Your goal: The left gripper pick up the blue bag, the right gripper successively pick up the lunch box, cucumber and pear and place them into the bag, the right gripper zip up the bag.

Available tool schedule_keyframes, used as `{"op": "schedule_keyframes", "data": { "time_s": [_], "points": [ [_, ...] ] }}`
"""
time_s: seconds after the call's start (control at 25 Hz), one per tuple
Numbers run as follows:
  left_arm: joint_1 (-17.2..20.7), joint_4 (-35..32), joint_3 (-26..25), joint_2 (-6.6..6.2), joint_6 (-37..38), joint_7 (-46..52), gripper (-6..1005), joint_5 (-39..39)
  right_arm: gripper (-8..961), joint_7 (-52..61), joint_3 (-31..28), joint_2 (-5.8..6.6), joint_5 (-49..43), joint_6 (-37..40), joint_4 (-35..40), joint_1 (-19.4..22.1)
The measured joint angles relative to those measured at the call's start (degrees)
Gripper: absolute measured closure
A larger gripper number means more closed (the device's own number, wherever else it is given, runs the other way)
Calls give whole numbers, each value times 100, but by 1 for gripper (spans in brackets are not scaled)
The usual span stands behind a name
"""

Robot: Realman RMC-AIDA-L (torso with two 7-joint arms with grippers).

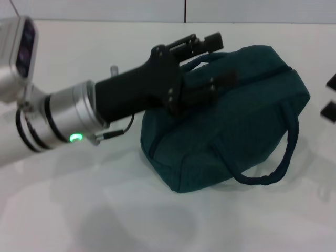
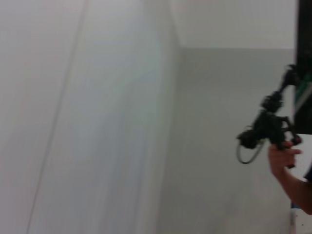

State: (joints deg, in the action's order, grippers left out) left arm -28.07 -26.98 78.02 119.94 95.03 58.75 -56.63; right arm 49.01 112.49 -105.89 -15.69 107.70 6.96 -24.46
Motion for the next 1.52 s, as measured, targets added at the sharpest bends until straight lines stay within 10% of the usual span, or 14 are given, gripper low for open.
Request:
{"op": "schedule_keyframes", "data": {
  "time_s": [0.28,0.92,1.52],
  "points": [
    [51,752,82,-21,474,-1223,324,-107,291,-54,-14,129,-1123,748,18,-425],
    [623,785,105,-61,490,-2173,328,-696,291,-1036,-43,-459,-1268,-110,43,-402],
    [656,800,82,-98,237,-2175,328,-809,291,-1309,-232,-623,-1298,-298,9,-188]
  ]
}}
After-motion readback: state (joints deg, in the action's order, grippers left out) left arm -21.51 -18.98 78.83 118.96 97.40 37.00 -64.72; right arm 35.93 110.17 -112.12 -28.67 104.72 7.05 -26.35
